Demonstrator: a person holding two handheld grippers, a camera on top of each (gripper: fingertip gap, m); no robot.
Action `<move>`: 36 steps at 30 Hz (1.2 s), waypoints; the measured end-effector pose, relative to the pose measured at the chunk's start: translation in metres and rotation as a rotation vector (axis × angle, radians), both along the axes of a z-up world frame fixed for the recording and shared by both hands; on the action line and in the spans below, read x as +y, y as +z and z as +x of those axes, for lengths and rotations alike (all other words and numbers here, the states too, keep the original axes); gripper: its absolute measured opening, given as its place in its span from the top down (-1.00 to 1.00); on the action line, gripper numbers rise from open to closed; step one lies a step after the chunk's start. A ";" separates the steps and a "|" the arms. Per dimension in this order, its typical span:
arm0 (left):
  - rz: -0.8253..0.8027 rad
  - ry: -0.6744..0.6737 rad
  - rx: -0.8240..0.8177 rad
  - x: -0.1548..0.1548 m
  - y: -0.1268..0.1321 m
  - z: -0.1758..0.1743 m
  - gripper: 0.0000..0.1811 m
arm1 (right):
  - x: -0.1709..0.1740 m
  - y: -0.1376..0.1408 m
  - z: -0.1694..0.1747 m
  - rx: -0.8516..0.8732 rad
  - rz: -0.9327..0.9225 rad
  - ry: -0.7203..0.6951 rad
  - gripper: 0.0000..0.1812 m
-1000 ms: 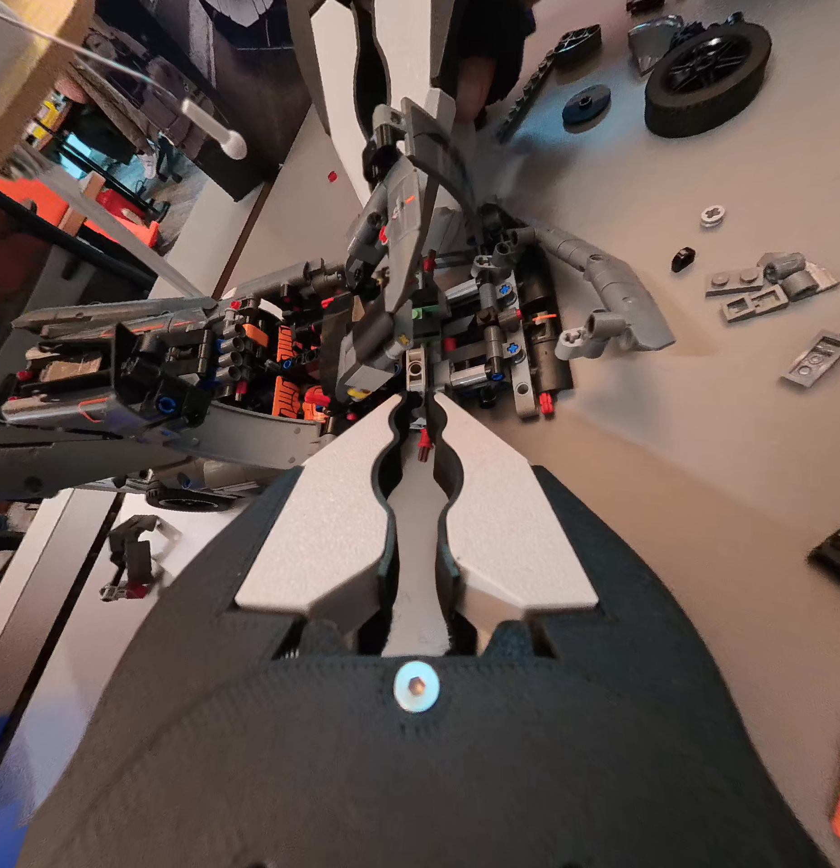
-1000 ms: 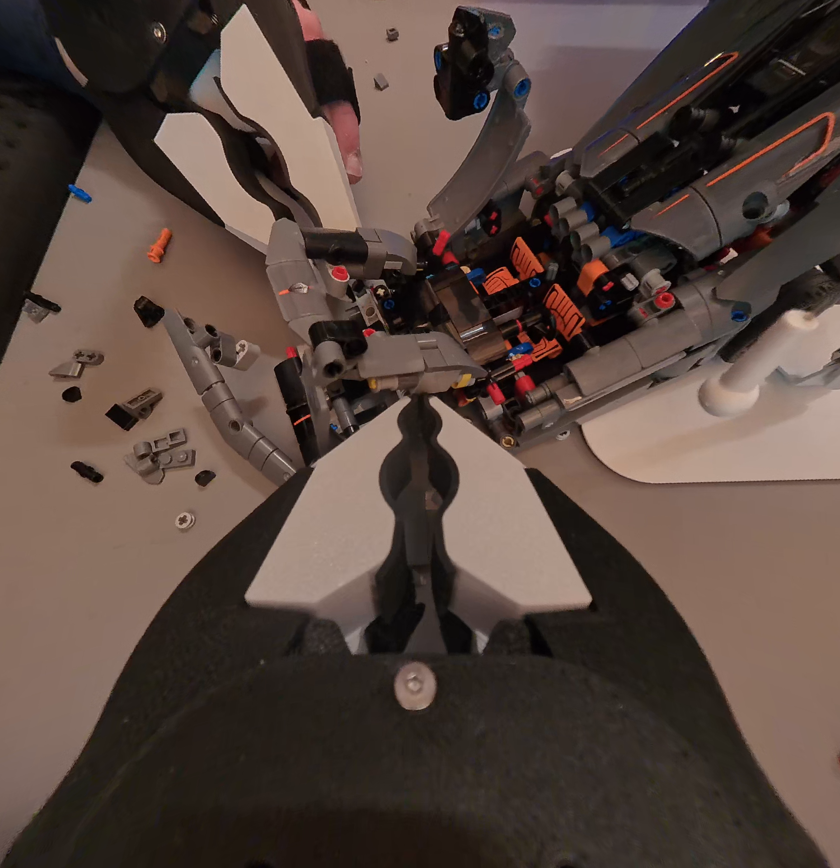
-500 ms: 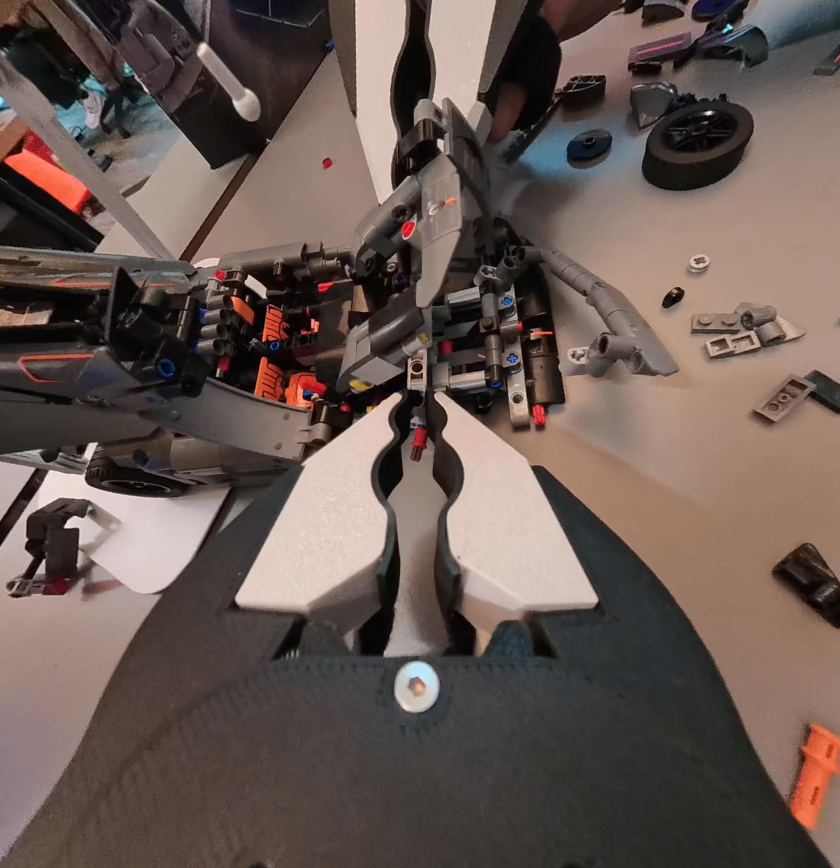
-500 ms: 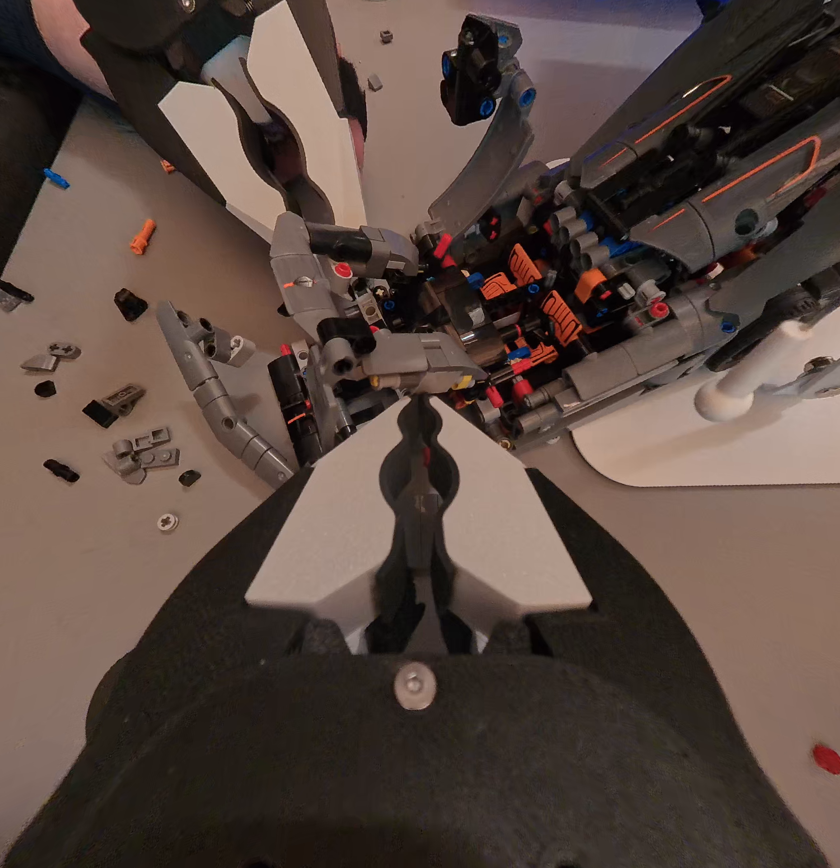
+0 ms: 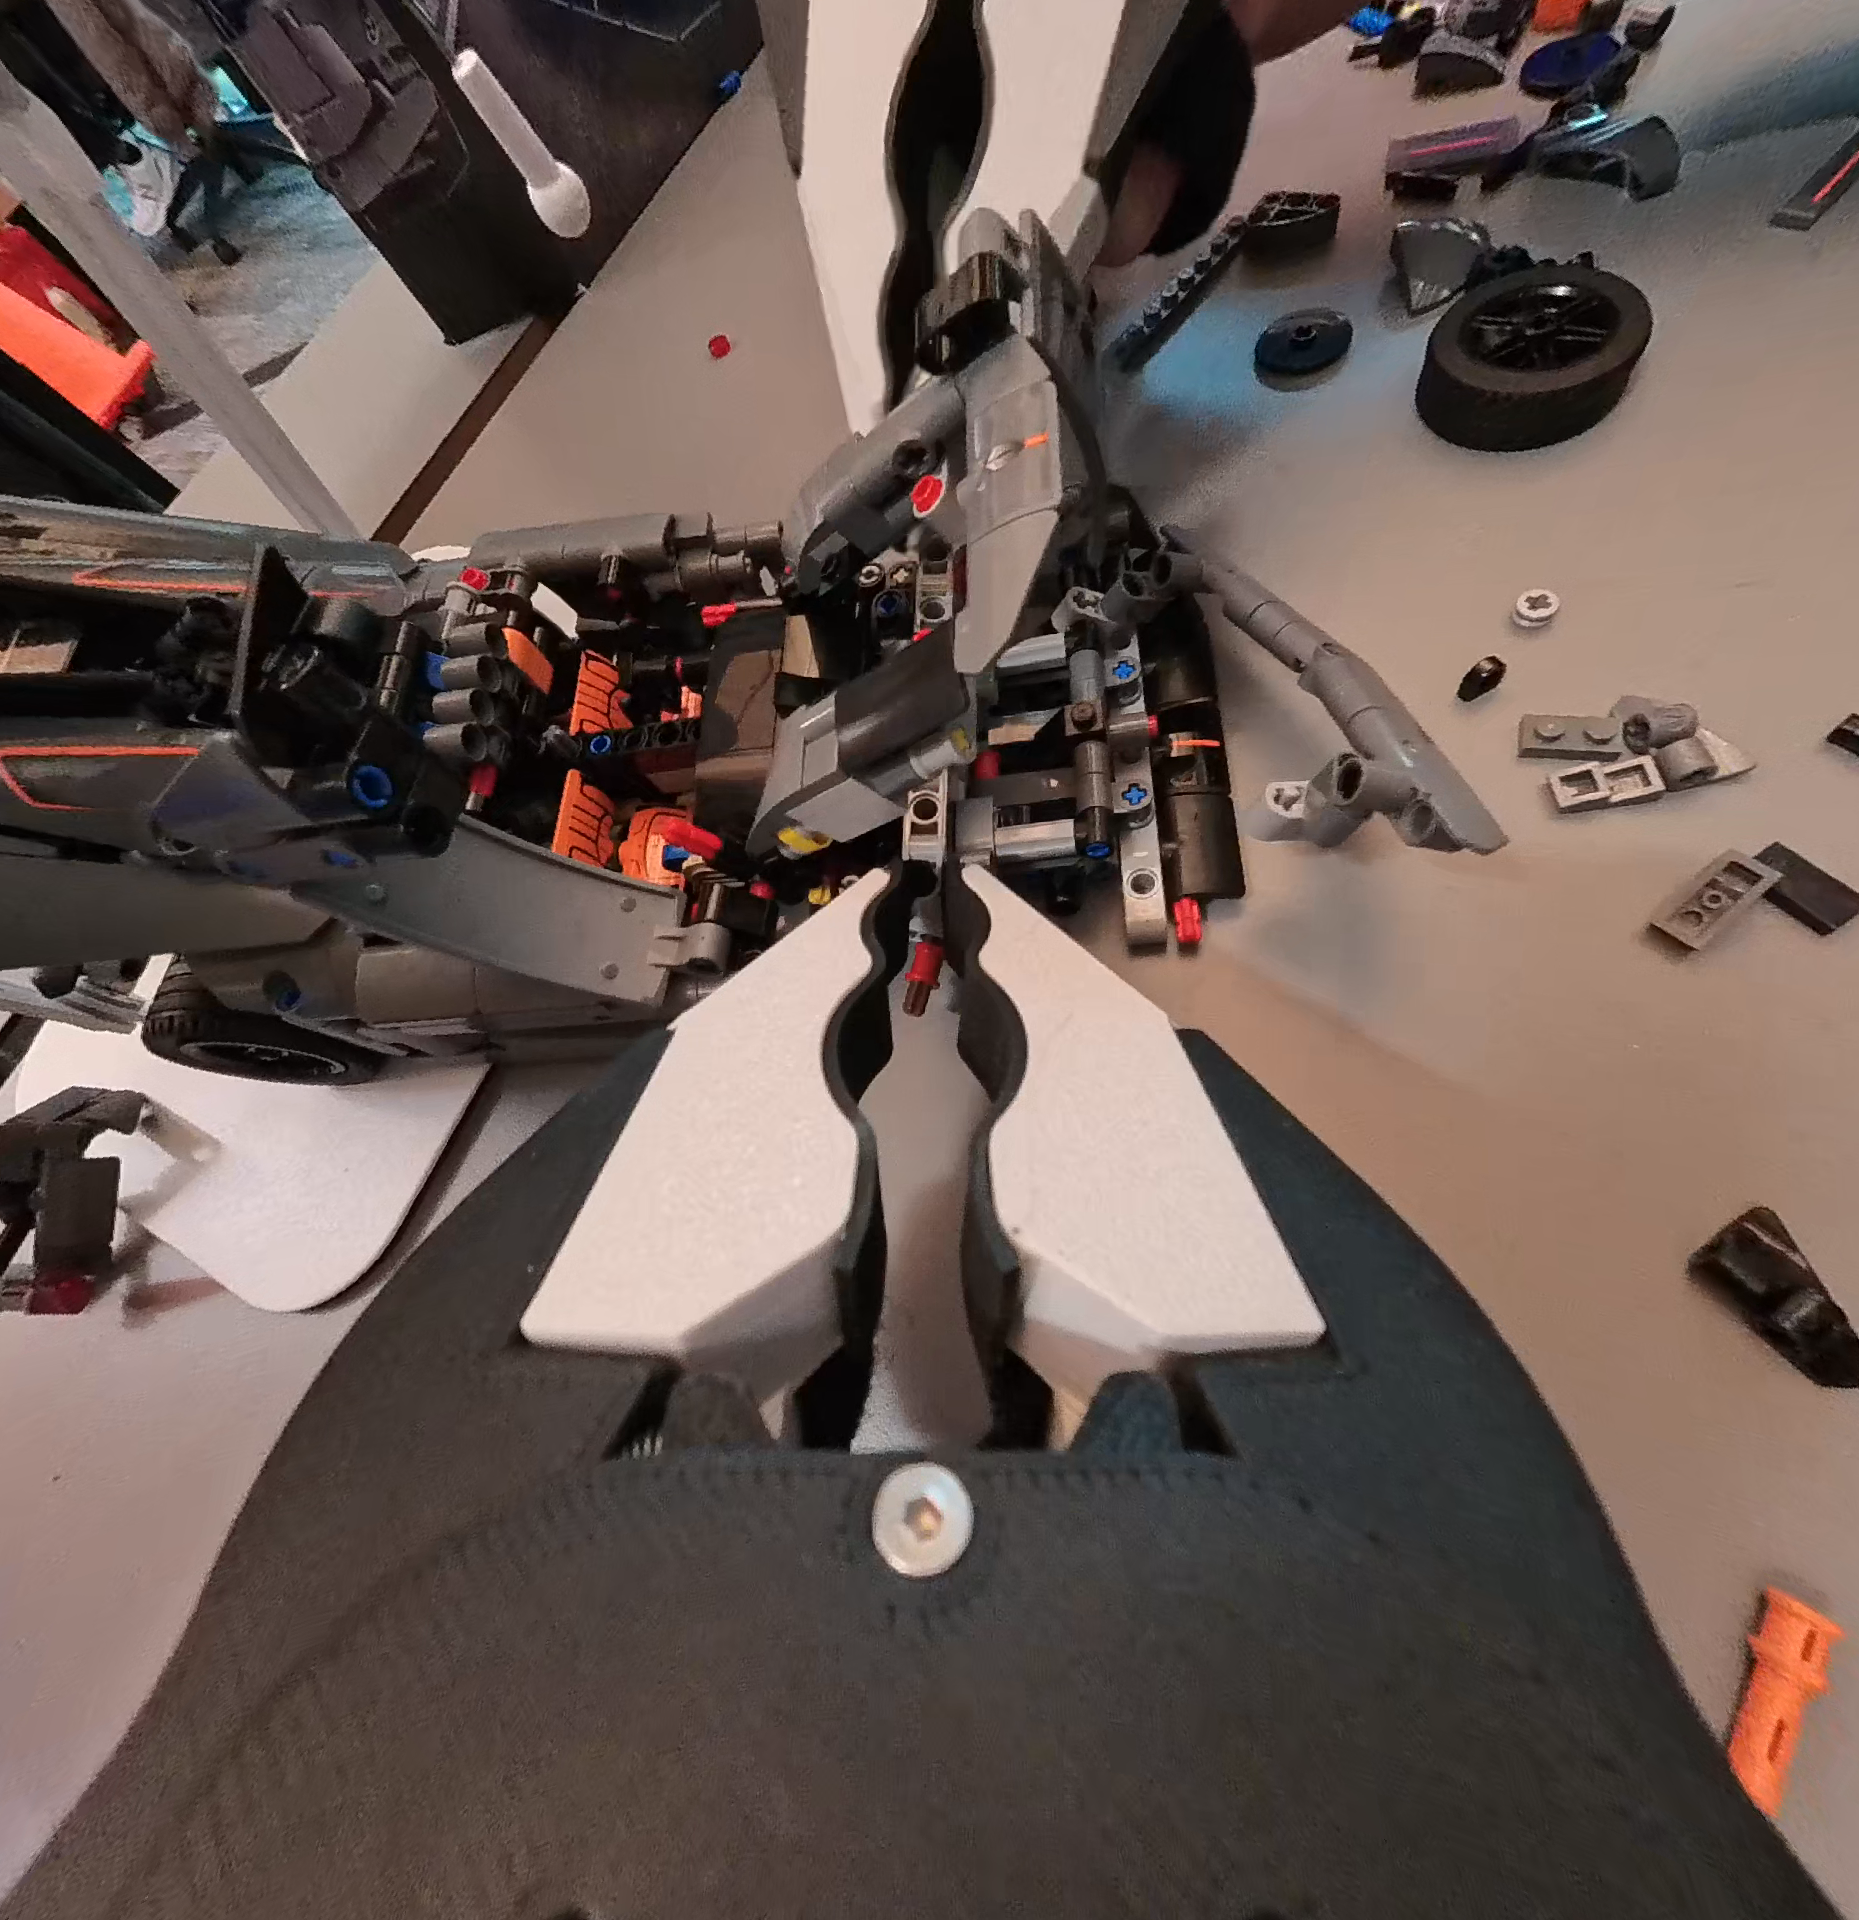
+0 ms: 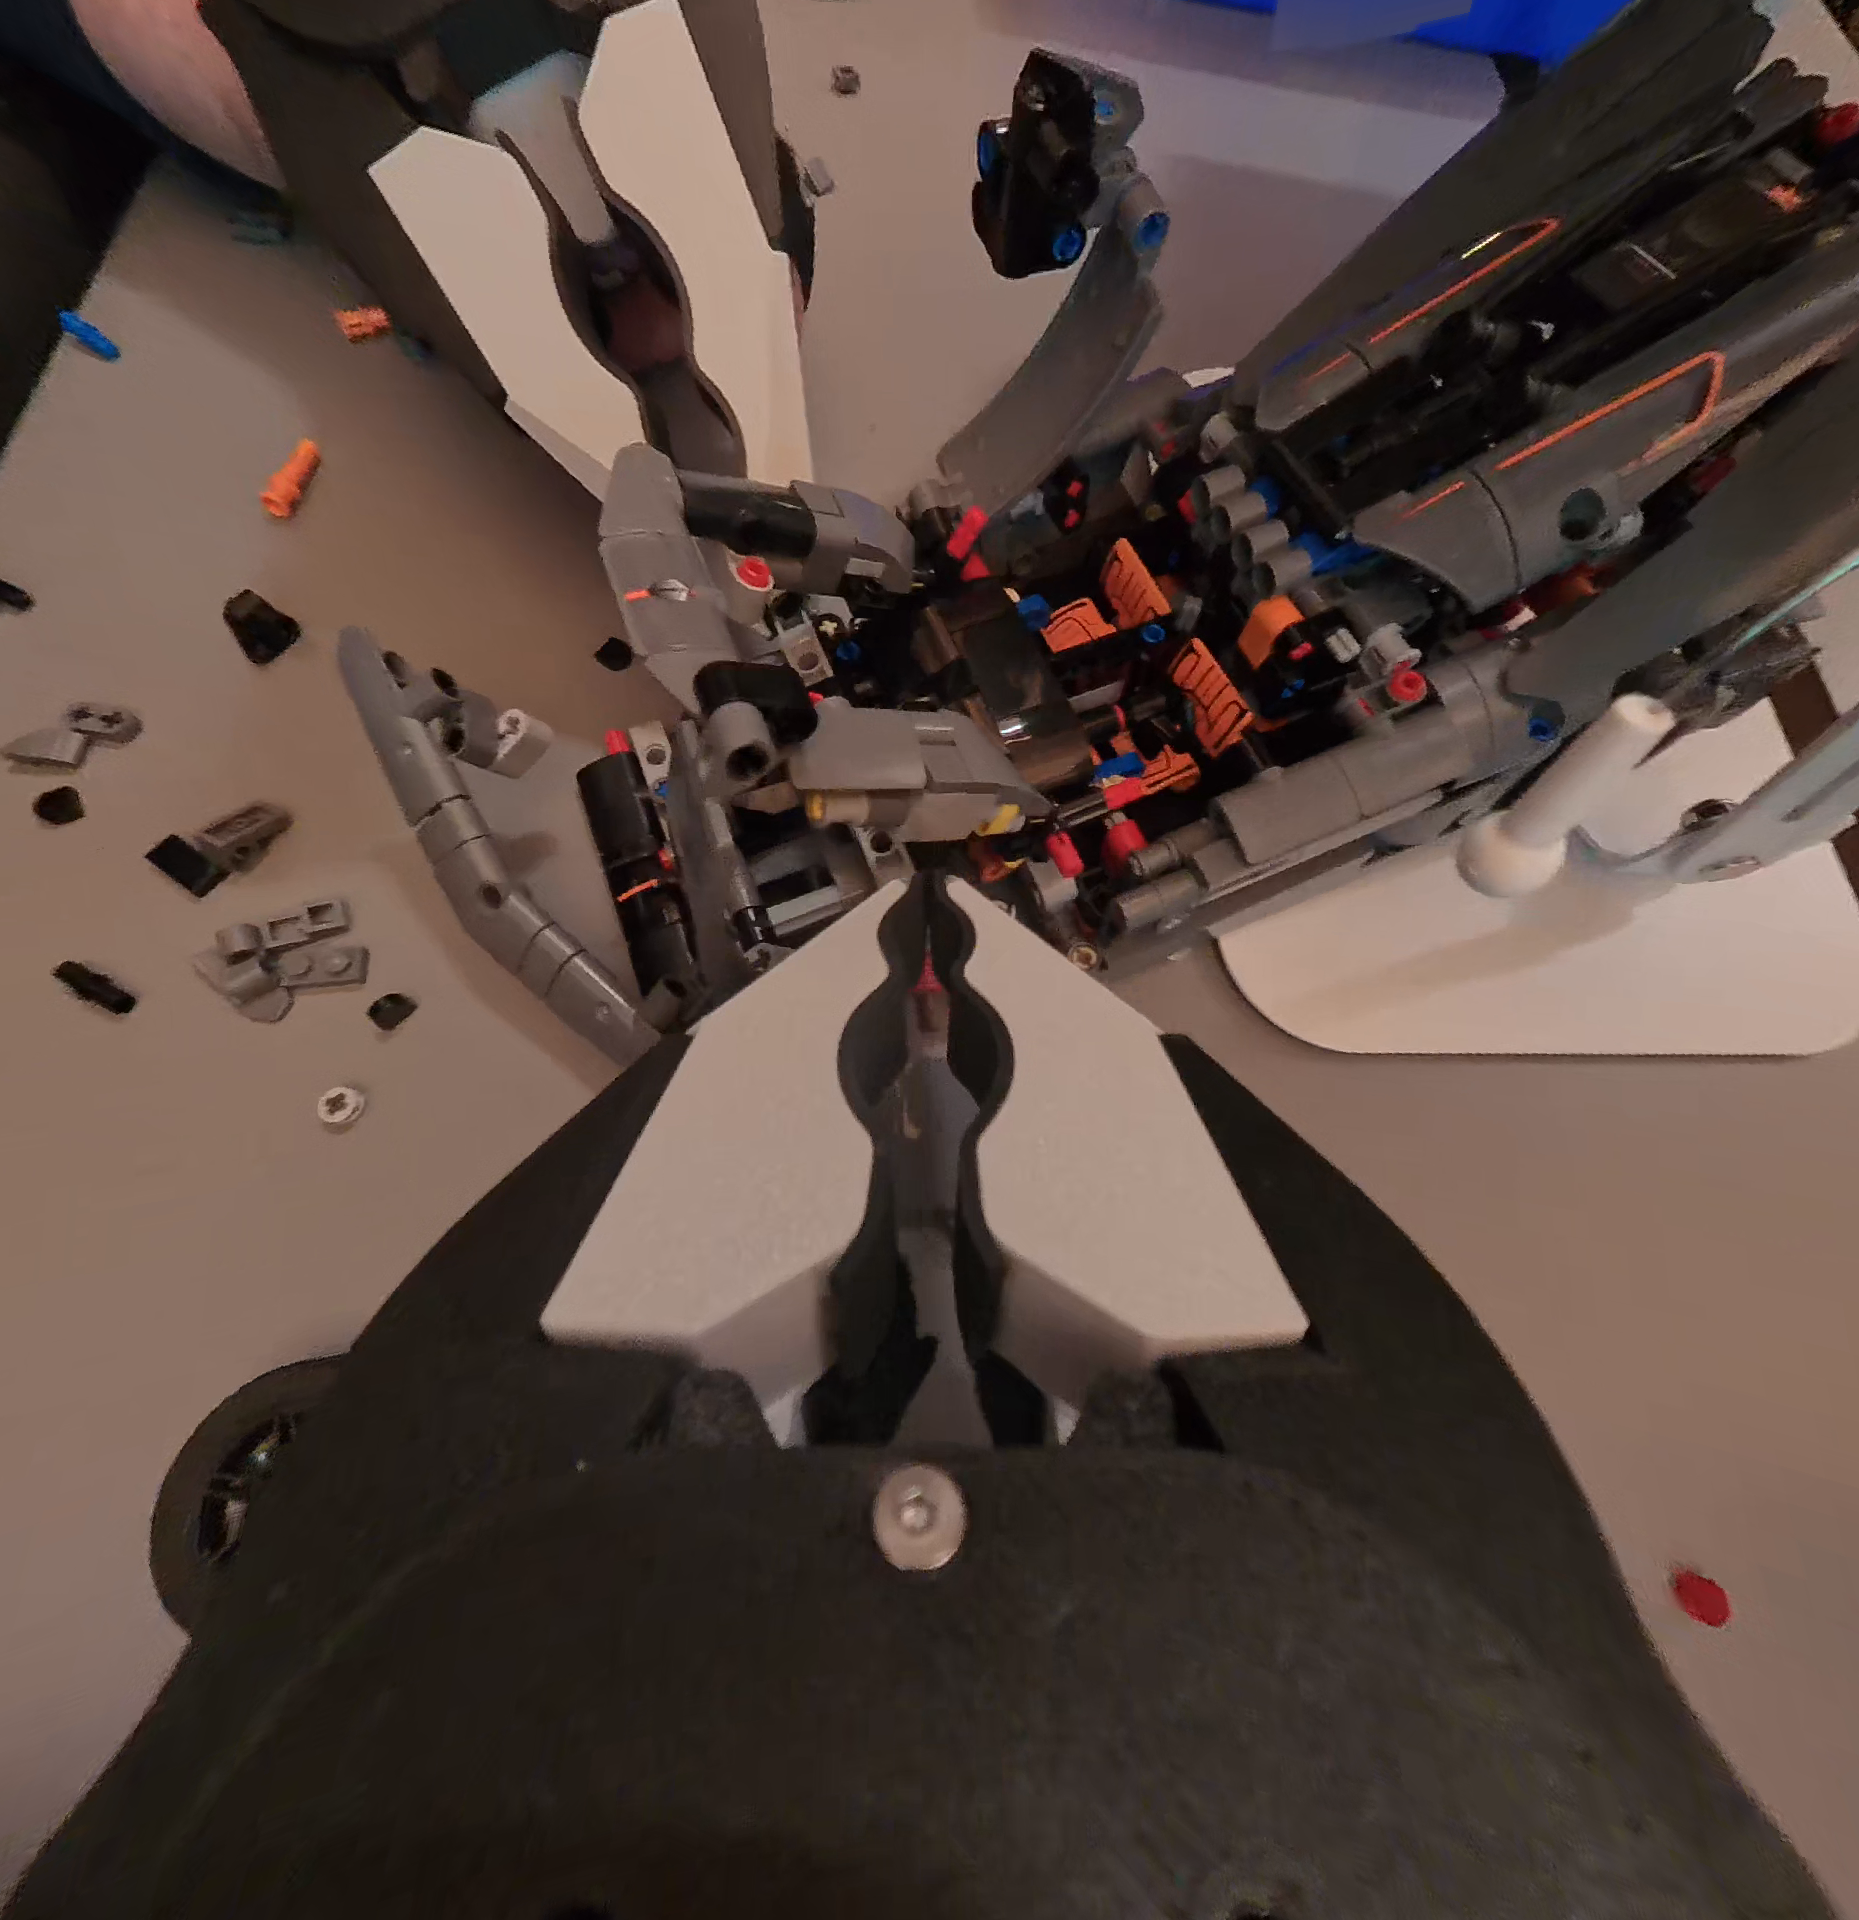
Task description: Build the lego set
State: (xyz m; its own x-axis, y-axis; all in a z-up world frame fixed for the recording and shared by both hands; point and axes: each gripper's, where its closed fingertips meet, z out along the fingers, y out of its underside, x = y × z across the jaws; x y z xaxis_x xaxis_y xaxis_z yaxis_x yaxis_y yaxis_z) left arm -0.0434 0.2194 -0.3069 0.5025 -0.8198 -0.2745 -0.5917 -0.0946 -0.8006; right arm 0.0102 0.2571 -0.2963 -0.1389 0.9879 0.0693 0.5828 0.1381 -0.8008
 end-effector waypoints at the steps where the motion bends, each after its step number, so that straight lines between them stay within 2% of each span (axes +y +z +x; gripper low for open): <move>1: -0.002 0.001 -0.001 0.000 0.000 0.000 0.96 | -0.002 -0.001 0.001 -0.006 -0.012 0.004 1.00; 17: -0.014 0.012 -0.003 0.001 0.000 0.001 0.96 | -0.007 -0.004 -0.005 -0.006 -0.047 0.012 1.00; 27: -0.103 0.029 -0.030 0.002 -0.001 0.000 0.96 | -0.007 -0.005 -0.008 -0.037 -0.169 -0.012 1.00; 36: -0.191 0.025 -0.111 0.002 -0.001 -0.001 0.95 | -0.007 -0.003 -0.008 -0.045 -0.141 -0.009 1.00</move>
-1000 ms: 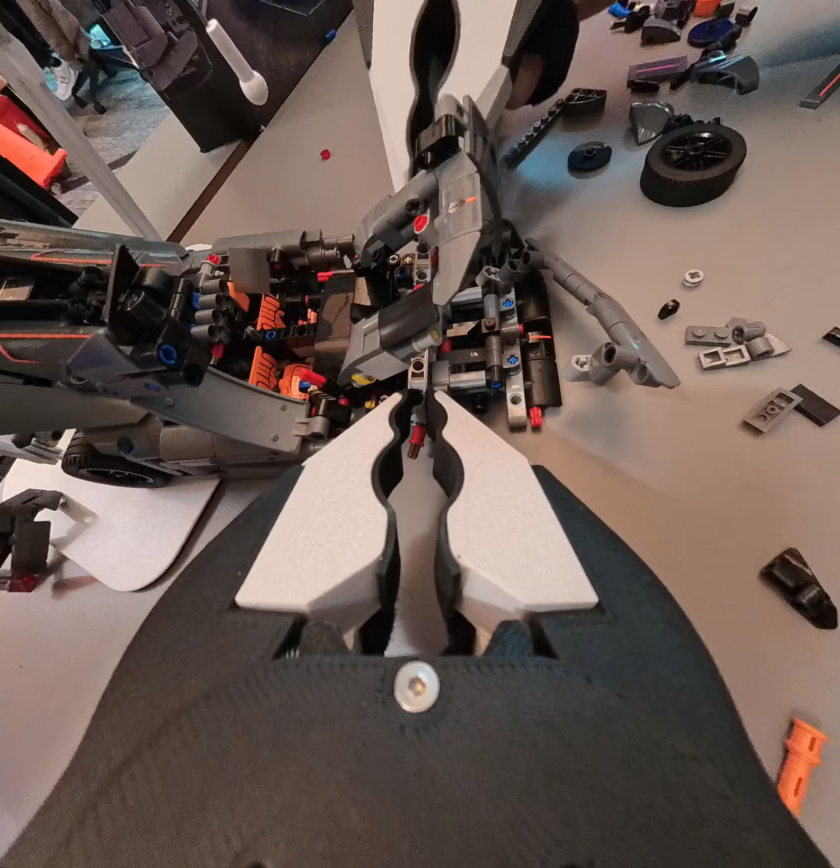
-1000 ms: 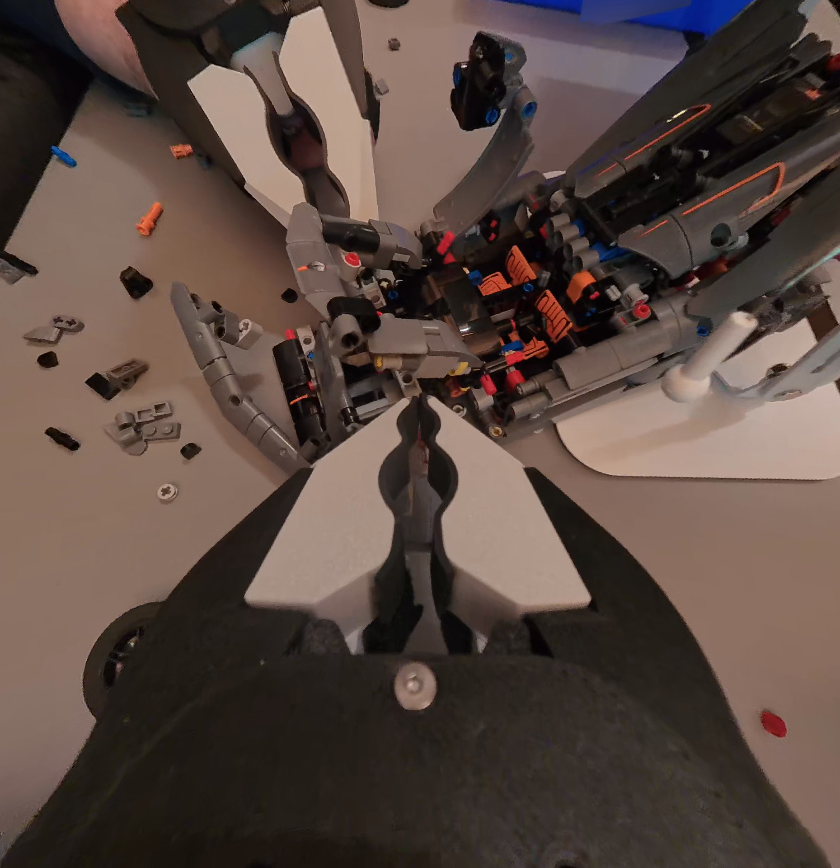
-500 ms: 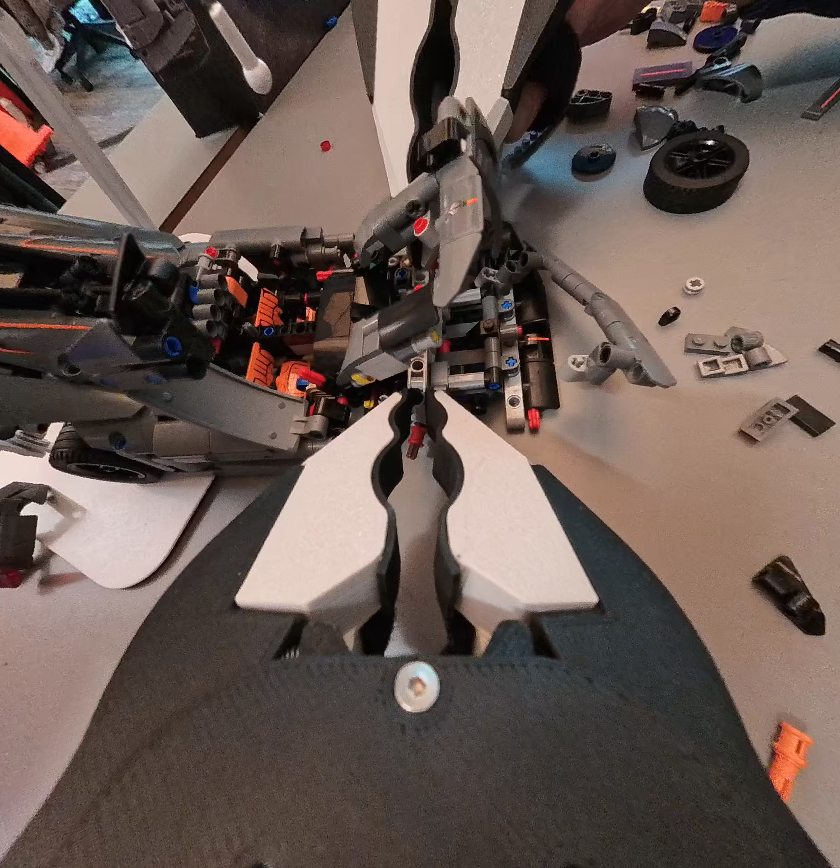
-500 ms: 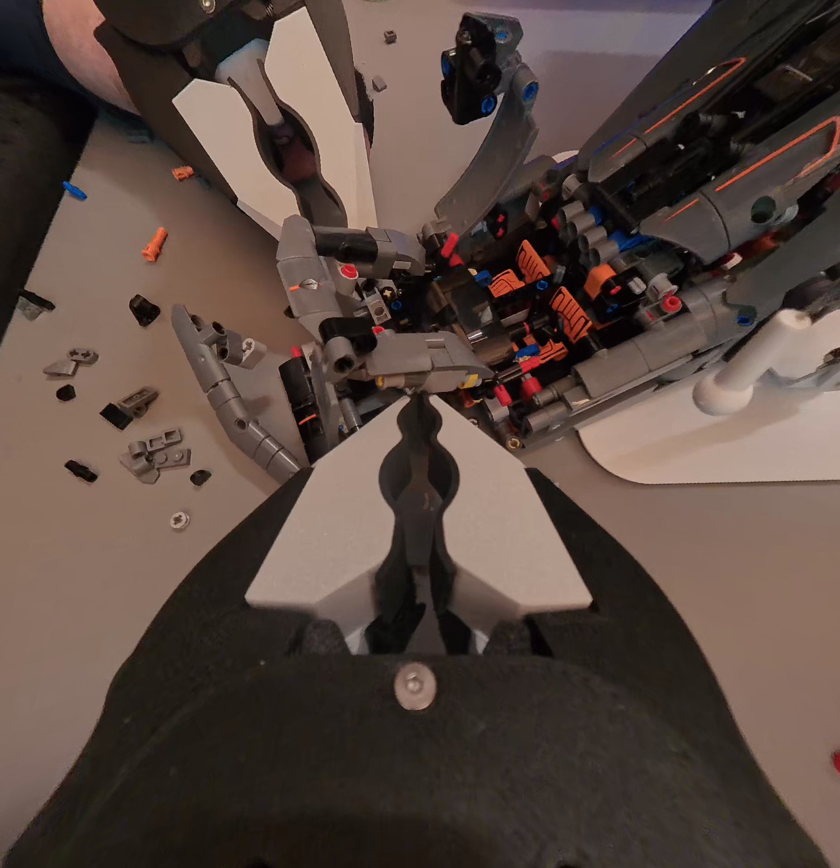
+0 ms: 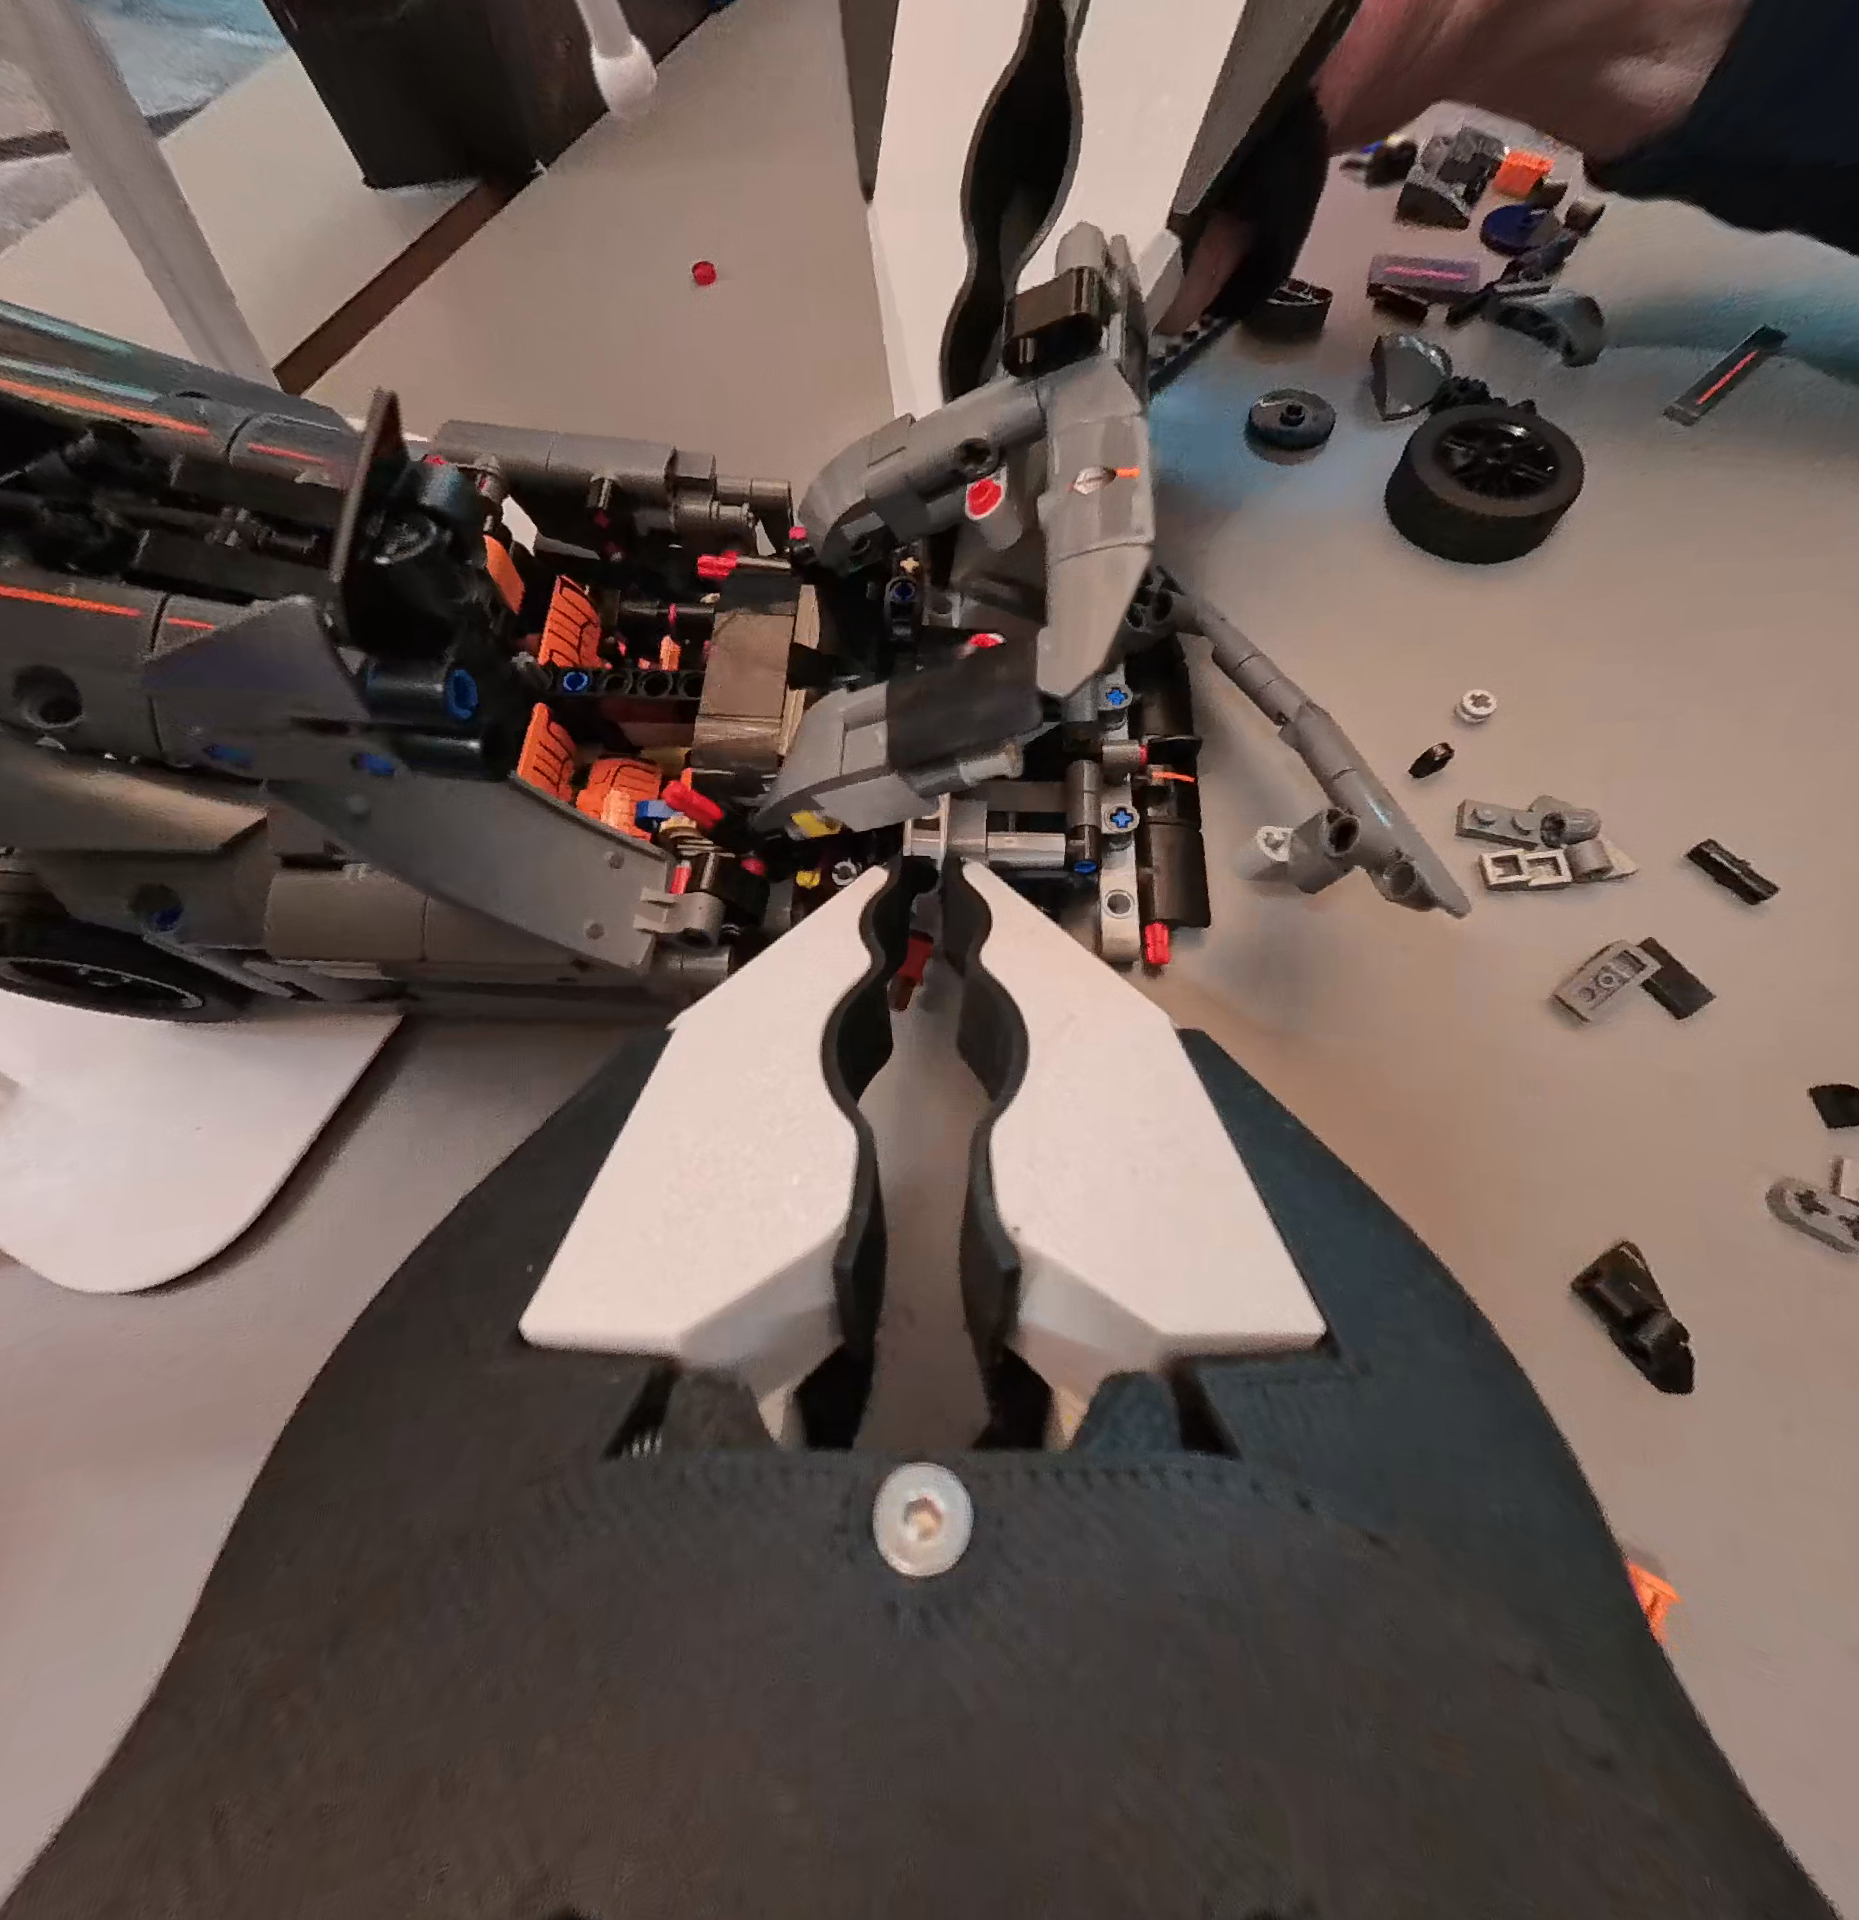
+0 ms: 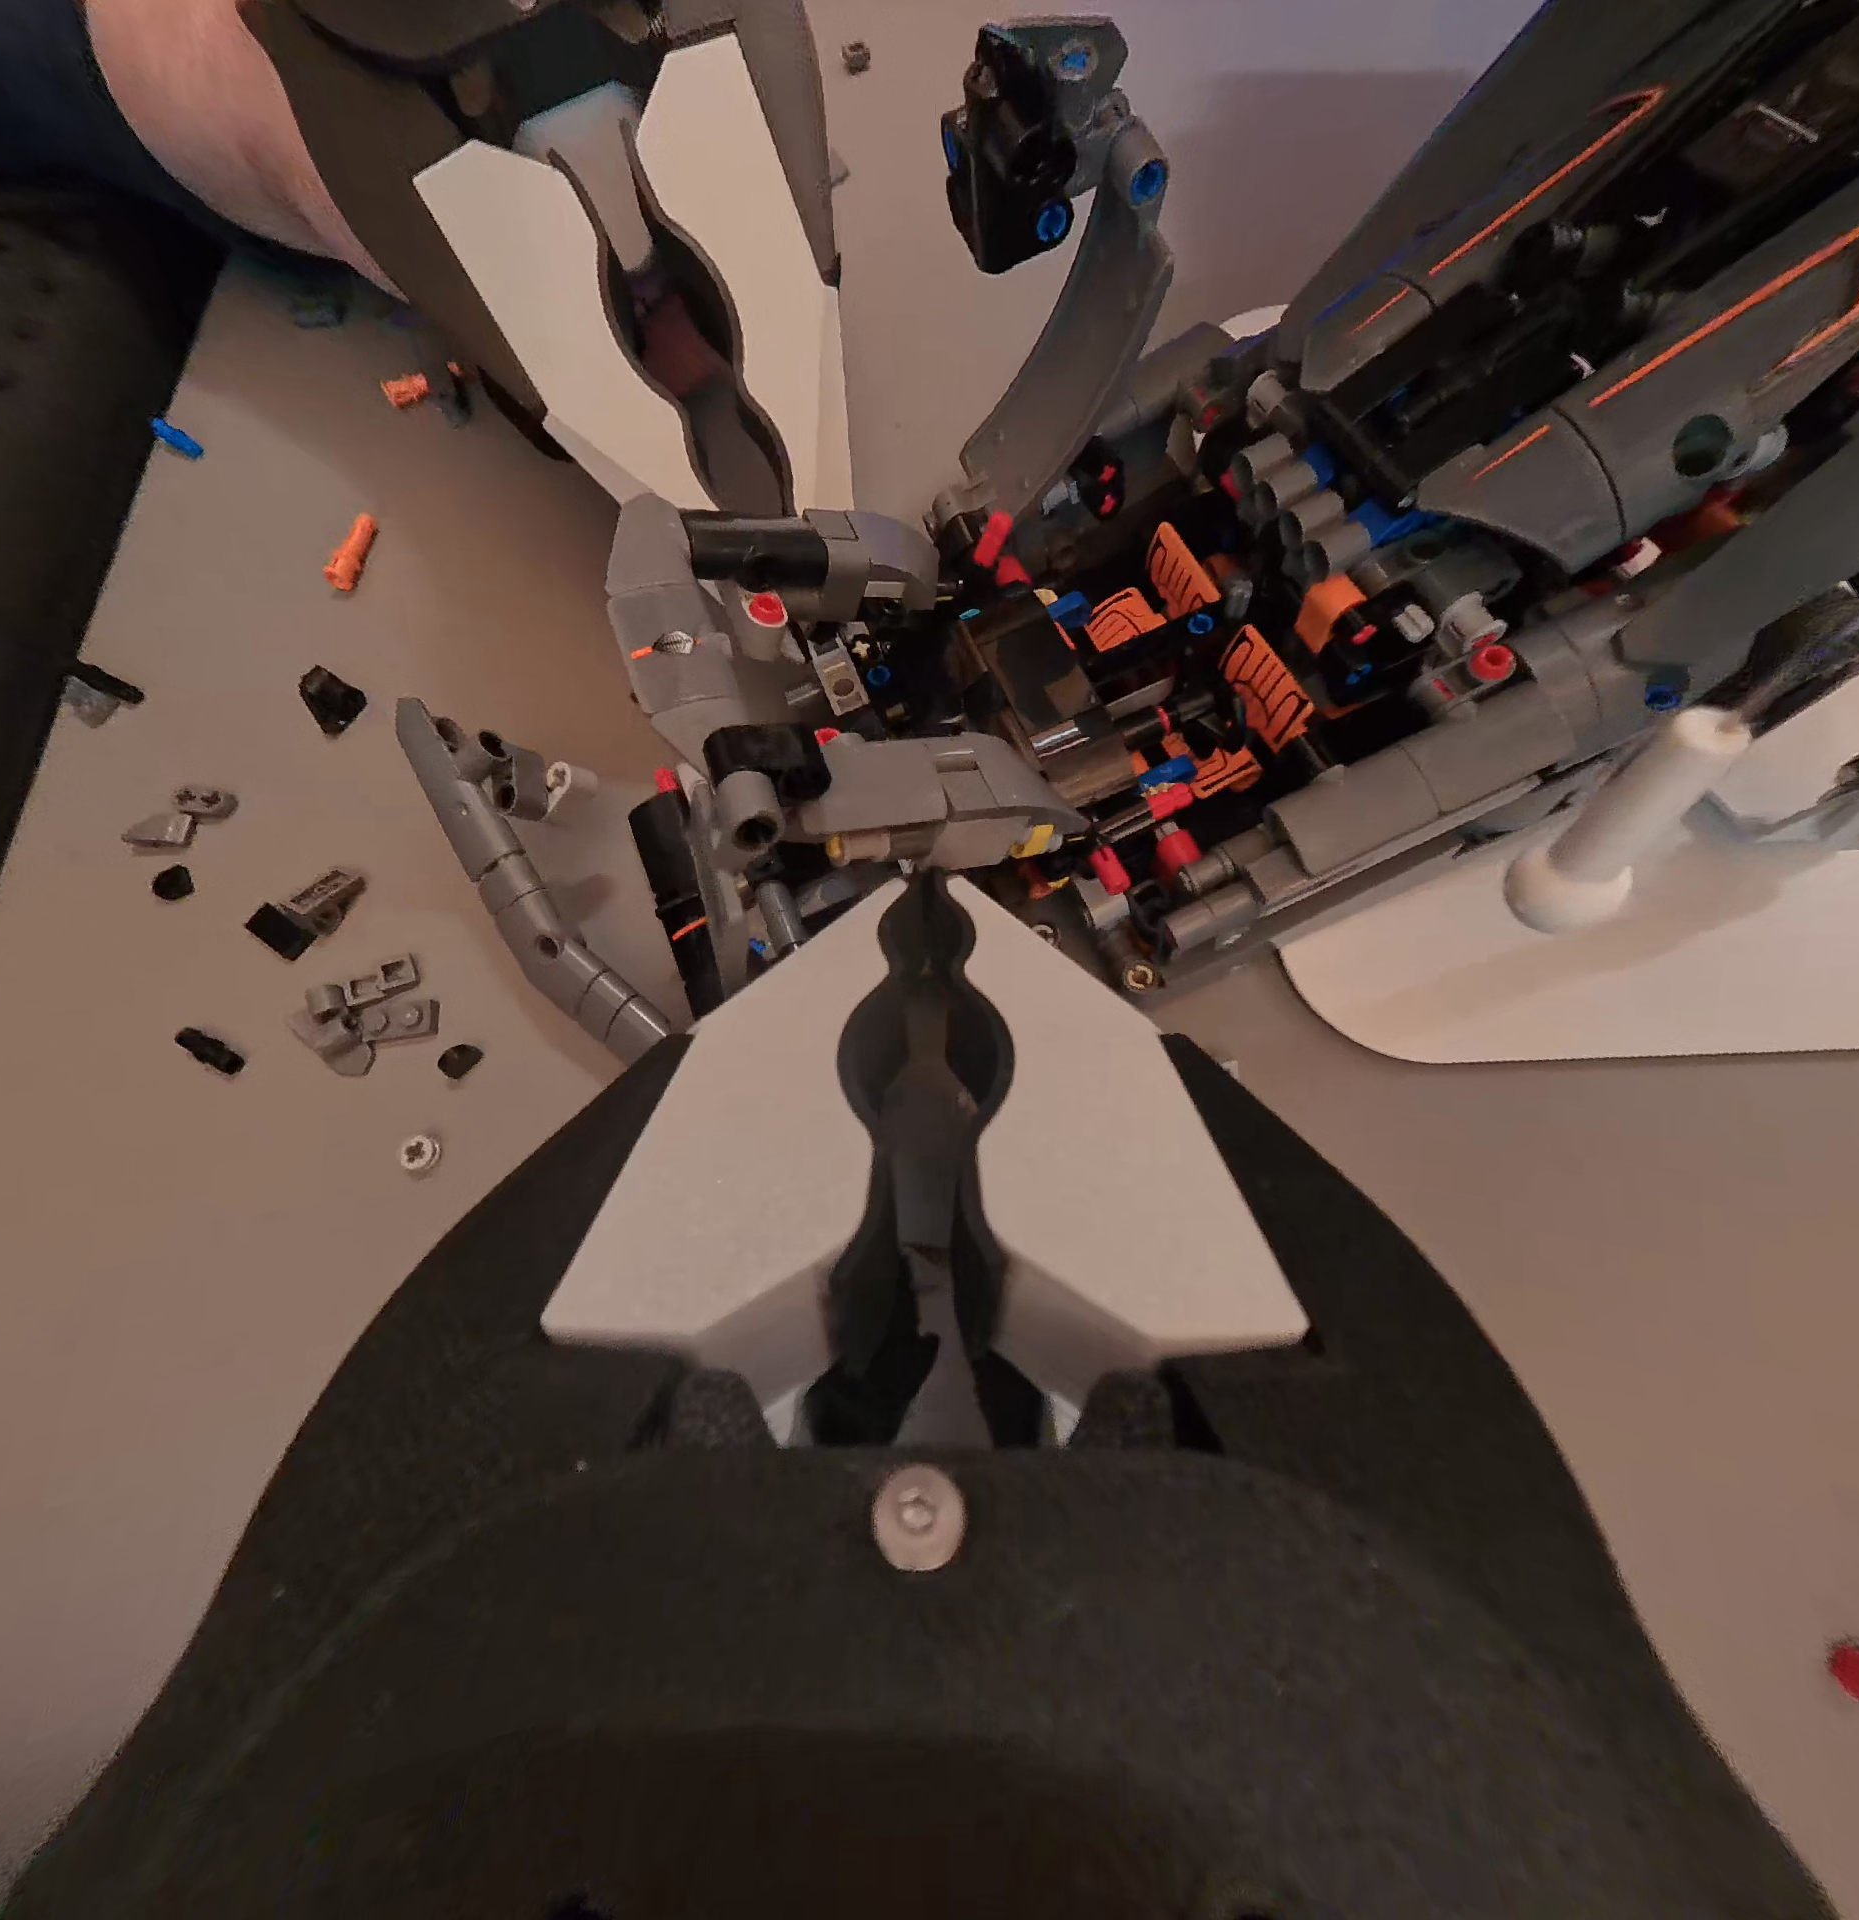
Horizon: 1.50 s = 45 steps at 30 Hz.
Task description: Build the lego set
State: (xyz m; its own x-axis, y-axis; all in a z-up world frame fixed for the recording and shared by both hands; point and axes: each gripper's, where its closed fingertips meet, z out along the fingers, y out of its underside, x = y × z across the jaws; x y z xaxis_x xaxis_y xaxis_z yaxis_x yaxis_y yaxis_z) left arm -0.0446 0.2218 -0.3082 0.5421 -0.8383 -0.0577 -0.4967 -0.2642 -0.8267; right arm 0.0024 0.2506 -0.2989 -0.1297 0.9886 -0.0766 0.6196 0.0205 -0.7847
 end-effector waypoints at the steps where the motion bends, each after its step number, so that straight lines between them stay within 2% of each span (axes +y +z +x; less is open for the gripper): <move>1: -0.013 0.002 -0.011 0.000 0.000 0.000 0.96 | 0.000 0.000 0.001 -0.008 0.011 -0.001 1.00; 11: -0.124 0.020 -0.084 0.001 0.000 0.000 0.95 | 0.001 -0.002 -0.001 -0.004 -0.007 -0.007 1.00; 26: -0.168 0.040 -0.125 0.001 0.002 0.001 0.95 | 0.001 -0.003 -0.001 -0.025 0.018 -0.026 1.00; 32: -0.084 0.009 -0.059 0.000 0.006 0.000 0.97 | 0.001 -0.002 -0.001 -0.017 0.015 -0.022 1.00; 38: -0.041 -0.005 -0.068 0.000 0.011 0.000 0.97 | 0.003 -0.002 -0.001 -0.012 0.021 -0.027 1.00; 45: -0.051 -0.019 -0.071 -0.001 0.010 0.000 0.97 | 0.002 -0.003 -0.002 -0.009 0.016 -0.026 1.00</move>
